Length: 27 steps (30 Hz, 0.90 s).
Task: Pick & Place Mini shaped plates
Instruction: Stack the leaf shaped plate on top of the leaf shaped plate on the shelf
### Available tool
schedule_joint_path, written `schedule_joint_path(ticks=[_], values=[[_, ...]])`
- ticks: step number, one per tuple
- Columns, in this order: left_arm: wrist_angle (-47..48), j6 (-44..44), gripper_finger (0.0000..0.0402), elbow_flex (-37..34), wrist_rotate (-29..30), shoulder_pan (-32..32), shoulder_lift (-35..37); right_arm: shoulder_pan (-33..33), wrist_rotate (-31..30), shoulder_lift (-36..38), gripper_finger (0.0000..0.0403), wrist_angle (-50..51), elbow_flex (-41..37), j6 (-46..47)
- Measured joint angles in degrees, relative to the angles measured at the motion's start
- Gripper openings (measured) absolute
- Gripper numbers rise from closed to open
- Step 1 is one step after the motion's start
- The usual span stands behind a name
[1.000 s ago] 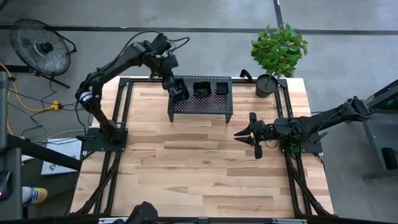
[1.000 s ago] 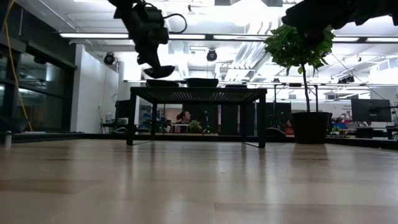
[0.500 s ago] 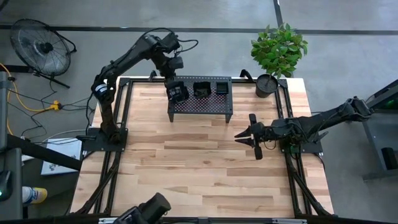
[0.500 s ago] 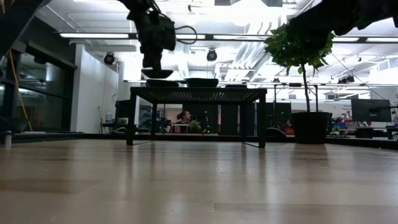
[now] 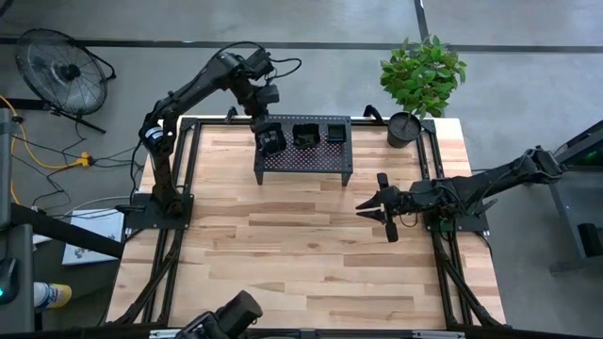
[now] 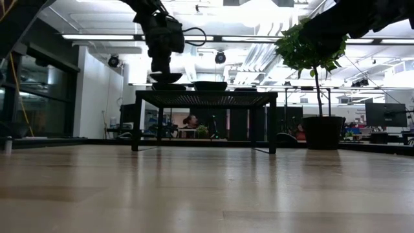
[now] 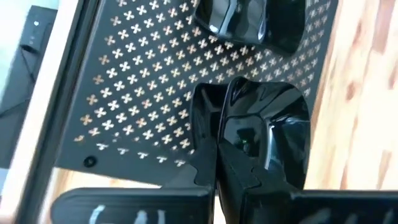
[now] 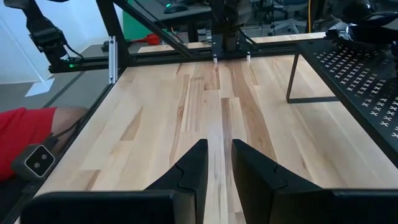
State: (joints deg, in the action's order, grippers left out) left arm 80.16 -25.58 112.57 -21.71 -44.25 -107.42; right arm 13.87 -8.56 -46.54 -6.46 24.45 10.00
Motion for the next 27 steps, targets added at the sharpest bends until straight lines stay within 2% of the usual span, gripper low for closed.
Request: schedule_joint_path(ticks=[5,13,22,27], values=[[-0.1,3.5,0.0000,0.0,-1.1,0.3,0.0,0.0,0.0,0.0,0.0067,0.2,0.0,0.0],[-1.3,7.3,0.0000,0.0,1.0,2.7,-1.3,0.0,0.0,0.0,0.0067,0.7,0.0,0.0],[-0.6,6.9,0.0000,0.0,6.9,2.6,-1.2,0.0,0.0,0.0,0.0067,1.4,0.0,0.4],[-0.7,6.2,0.0000,0.0,7.1,2.6,-1.2,0.0,0.0,0.0,0.0067,1.4,0.0,0.4]])
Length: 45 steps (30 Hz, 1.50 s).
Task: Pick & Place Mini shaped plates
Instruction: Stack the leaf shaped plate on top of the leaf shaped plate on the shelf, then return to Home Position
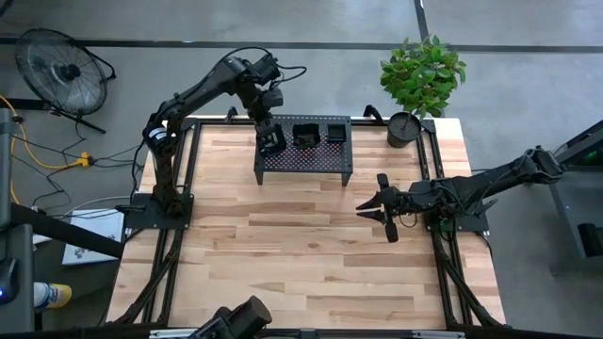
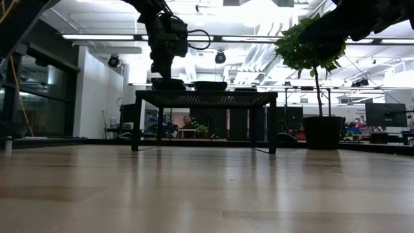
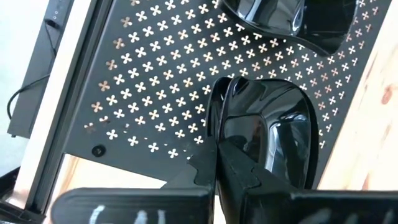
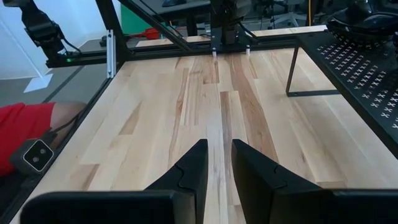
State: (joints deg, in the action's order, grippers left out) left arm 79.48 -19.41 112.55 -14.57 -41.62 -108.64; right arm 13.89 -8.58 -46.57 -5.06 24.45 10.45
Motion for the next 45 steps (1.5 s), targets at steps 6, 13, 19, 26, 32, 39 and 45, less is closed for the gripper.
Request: schedule_joint_path(ticks=[6,13,19,26,32,39,45], values=[[0.0,-0.3,0.0001,0.0,0.2,0.0,0.0,0.0,0.0,0.0,0.0067,0.0,0.0,0.2],[0.0,-1.5,0.0019,0.0,0.2,0.0,0.0,0.0,0.0,0.0,0.0067,0.0,0.0,0.2],[0.0,-1.5,0.0040,0.0,0.2,0.0,0.0,0.0,0.0,0.0,0.0067,0.0,0.0,0.2],[-0.1,-2.6,0.0062,0.0,0.4,0.0,0.0,0.0,0.0,0.0,0.0067,0.1,0.0,0.2],[0.0,-3.5,0.0086,0.0,3.0,0.1,0.0,0.0,0.0,0.0,0.0067,0.1,0.0,0.2],[0.8,-7.3,0.0129,0.0,3.4,0.1,0.0,0.0,0.0,0.0,0.0067,0.2,0.0,0.2],[1.1,-11.6,0.0140,-0.1,10.2,2.2,2.1,0.0,0.1,0.1,0.0067,0.9,0.0,-1.1]])
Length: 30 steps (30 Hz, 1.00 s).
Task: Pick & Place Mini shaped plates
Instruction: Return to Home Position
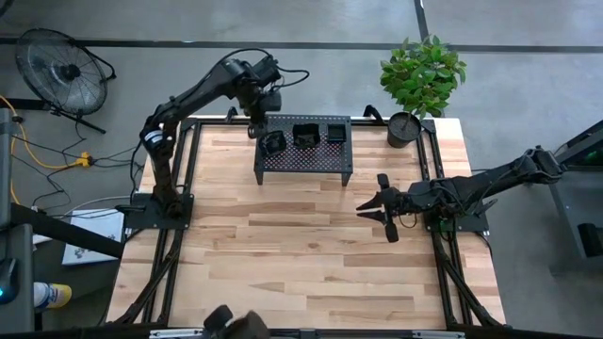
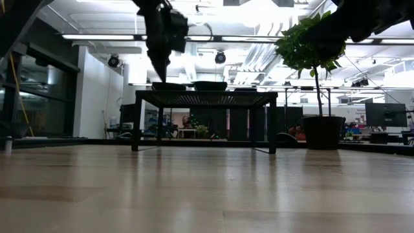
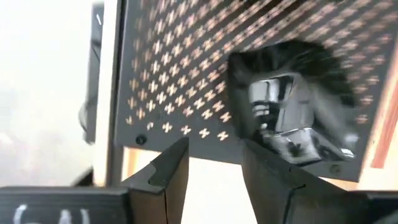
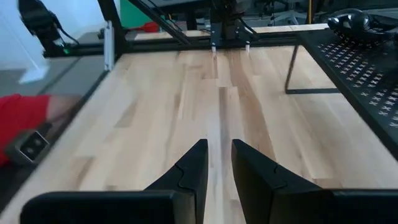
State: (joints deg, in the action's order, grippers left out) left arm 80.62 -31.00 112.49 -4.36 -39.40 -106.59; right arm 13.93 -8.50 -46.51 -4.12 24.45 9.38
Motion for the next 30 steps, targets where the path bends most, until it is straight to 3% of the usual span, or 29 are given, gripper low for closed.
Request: schedule_joint_path(ticks=[4,8,18,25,30], values=[[-4.1,-1.9,0.0140,-0.8,0.0,3.5,4.1,0.0,-4.3,0.7,0.0067,1.8,0.0,-0.9],[-11.6,-2.2,0.0140,-7.9,-0.9,6.7,11.2,0.7,-5.3,4.1,0.0067,3.1,-0.6,-0.9],[-40.6,1.6,0.0140,-48.8,-5.6,14.9,40.7,2.3,-8.1,24.2,0.0067,-18.9,-23.1,3.5],[-67.0,9.0,0.0140,-76.1,-4.8,23.8,60.8,2.2,-8.5,29.8,0.0067,-20.4,-23.5,-1.4],[-79.1,12.4,0.0140,-88.3,-0.4,28.8,70.4,0.9,-6.9,30.4,0.0067,-20.1,-23.9,-1.8]])
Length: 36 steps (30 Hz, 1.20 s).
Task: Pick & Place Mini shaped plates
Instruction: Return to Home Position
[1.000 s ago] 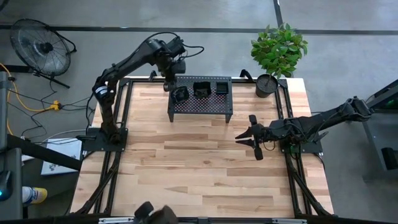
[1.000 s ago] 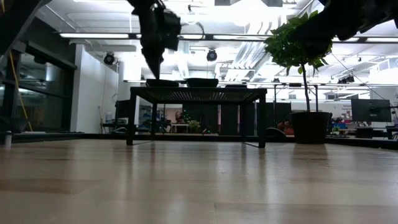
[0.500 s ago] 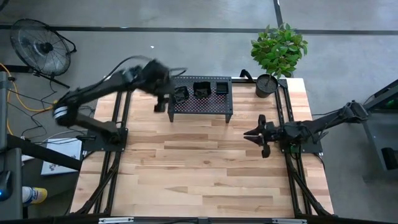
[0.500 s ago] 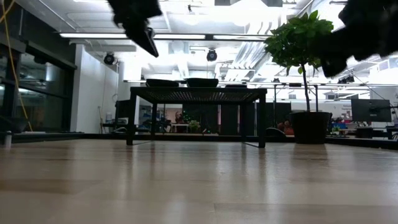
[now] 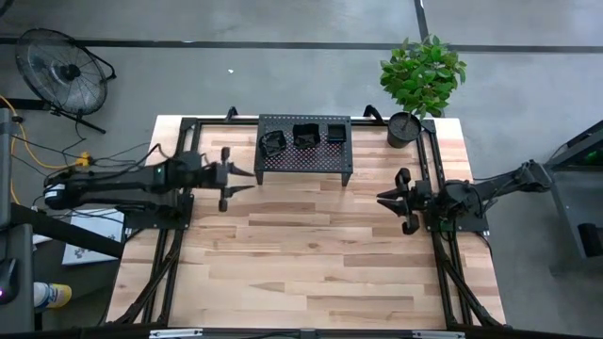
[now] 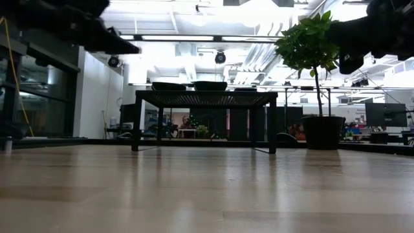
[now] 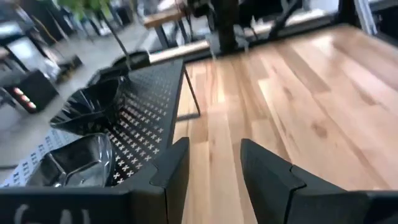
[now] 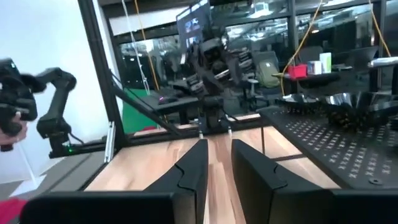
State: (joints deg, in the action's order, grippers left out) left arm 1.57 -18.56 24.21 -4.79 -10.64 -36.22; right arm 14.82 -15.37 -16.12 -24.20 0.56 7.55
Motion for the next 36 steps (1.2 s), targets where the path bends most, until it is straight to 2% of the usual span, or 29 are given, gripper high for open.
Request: schedule_joint_path(ticks=[5,11,16,19,31,36], values=[[-5.1,1.9,0.0140,-6.2,4.3,5.0,5.3,-2.9,3.2,0.0,0.0067,-2.5,0.0,0.0],[-7.5,1.6,0.0140,-11.9,10.6,10.9,7.5,-6.1,7.4,0.0,0.0067,-2.5,0.0,0.4],[-17.7,-0.9,0.0140,-18.5,11.7,12.6,9.7,-7.7,7.7,0.0,0.0067,-0.8,0.0,2.7],[-20.6,-1.1,0.0140,-21.7,11.6,12.5,12.5,-8.2,8.6,0.0,0.0067,0.2,0.0,4.0],[-16.5,-6.9,0.0140,-23.4,11.8,12.5,23.5,-8.2,8.9,0.0,0.0067,3.3,0.0,4.0],[-10.6,-10.7,0.0140,-23.4,15.0,12.5,26.8,-8.2,8.9,0.0,0.0067,6.3,0.0,3.9]])
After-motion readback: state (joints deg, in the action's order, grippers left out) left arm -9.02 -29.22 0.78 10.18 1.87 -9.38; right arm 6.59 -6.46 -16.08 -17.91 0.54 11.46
